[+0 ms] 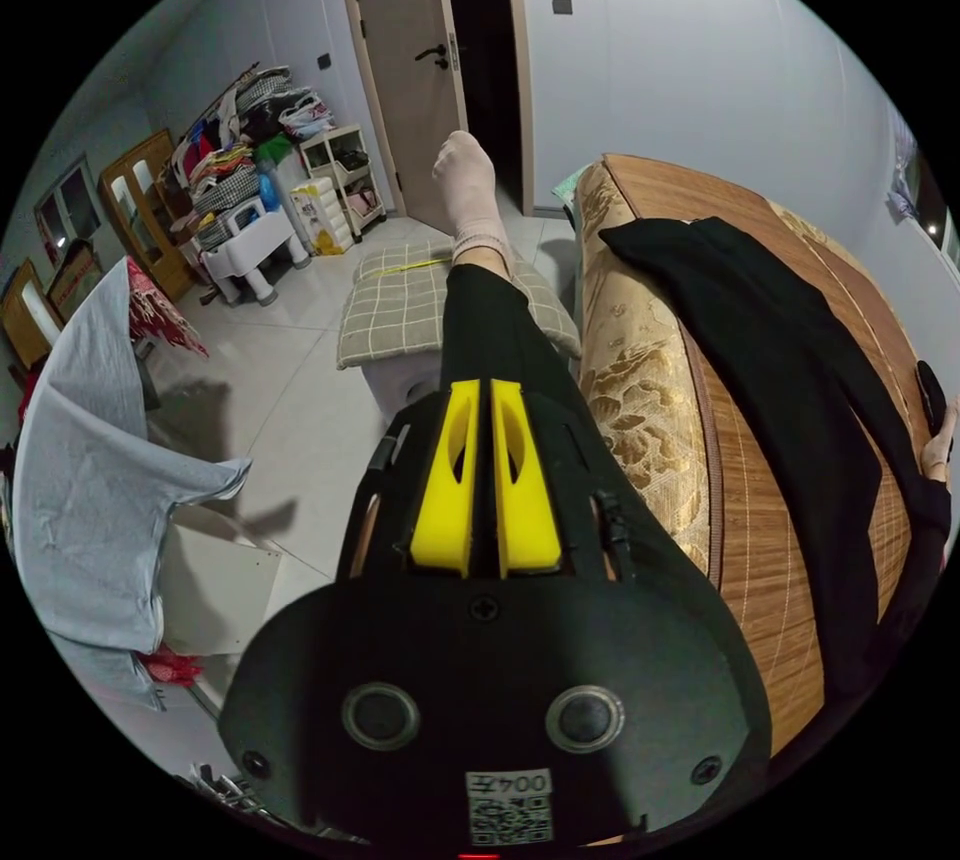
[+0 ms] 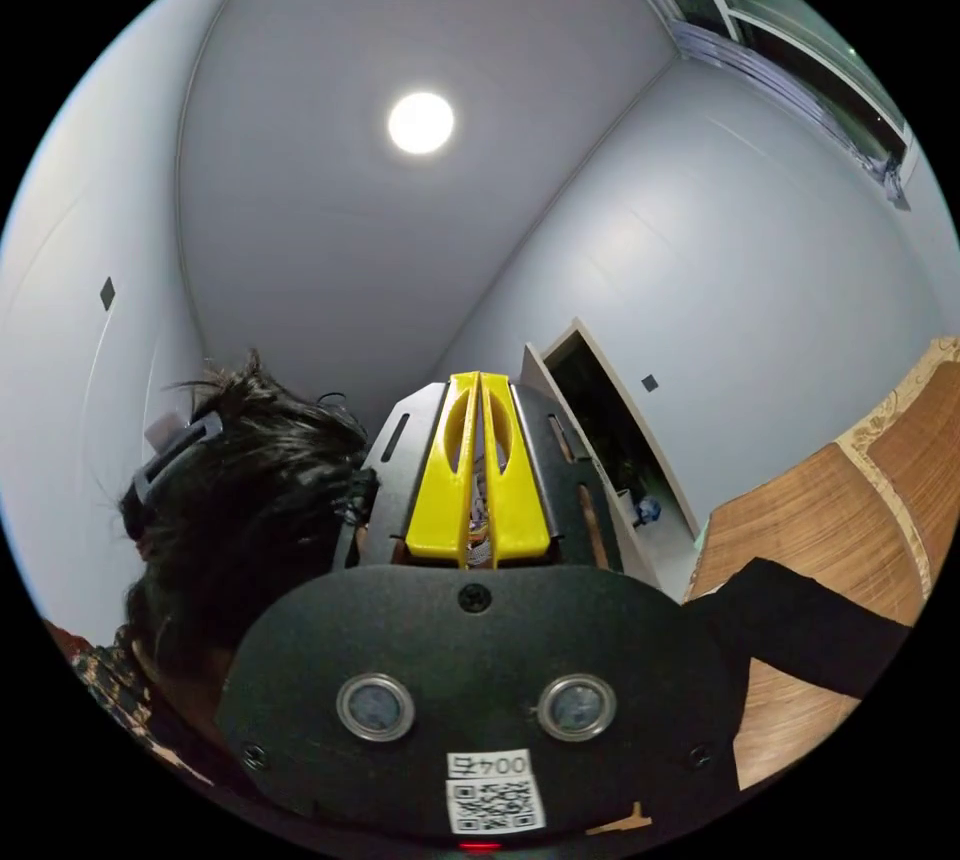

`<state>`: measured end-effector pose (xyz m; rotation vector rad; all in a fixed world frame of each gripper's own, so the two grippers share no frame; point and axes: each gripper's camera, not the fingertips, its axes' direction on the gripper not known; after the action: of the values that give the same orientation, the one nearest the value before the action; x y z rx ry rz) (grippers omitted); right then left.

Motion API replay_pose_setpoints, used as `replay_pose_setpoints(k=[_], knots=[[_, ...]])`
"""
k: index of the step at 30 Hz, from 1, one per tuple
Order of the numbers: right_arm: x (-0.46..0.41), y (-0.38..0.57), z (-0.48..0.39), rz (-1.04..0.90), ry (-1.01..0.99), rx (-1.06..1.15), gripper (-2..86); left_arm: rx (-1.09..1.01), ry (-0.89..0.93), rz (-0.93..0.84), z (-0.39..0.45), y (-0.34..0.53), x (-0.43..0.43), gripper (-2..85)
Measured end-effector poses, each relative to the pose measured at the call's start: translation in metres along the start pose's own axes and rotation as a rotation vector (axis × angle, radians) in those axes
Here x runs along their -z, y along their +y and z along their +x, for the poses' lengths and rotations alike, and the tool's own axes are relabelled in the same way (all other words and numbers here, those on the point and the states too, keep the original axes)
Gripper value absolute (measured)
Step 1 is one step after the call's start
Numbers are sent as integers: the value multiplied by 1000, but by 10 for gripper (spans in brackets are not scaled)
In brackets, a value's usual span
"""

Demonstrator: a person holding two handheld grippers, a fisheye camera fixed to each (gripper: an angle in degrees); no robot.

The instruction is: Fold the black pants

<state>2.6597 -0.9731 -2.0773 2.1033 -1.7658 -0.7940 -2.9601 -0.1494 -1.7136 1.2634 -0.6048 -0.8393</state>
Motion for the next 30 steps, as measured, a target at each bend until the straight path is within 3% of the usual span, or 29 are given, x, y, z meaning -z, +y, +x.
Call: replay_pose_setpoints(k=[7, 11, 15, 17, 21, 30], knots=[[-16, 67, 120, -148, 227, -25, -5, -68, -109, 137, 57, -18, 22, 10], [-36, 180, 263, -585, 405, -211, 10, -219, 74, 260, 133, -45, 46, 18], [-41, 275, 358, -792, 658, -275, 81, -242, 353, 169, 216, -79, 13, 49], [-46, 293, 390, -825, 737, -267, 84, -233, 378, 157, 251, -91, -6, 66], [-70, 308, 469, -930, 914, -212, 76, -280, 312, 80, 332, -128, -56, 93], [-151, 363, 609, -1146, 1099, -19, 64, -285, 236, -153, 432, -182, -158, 123]])
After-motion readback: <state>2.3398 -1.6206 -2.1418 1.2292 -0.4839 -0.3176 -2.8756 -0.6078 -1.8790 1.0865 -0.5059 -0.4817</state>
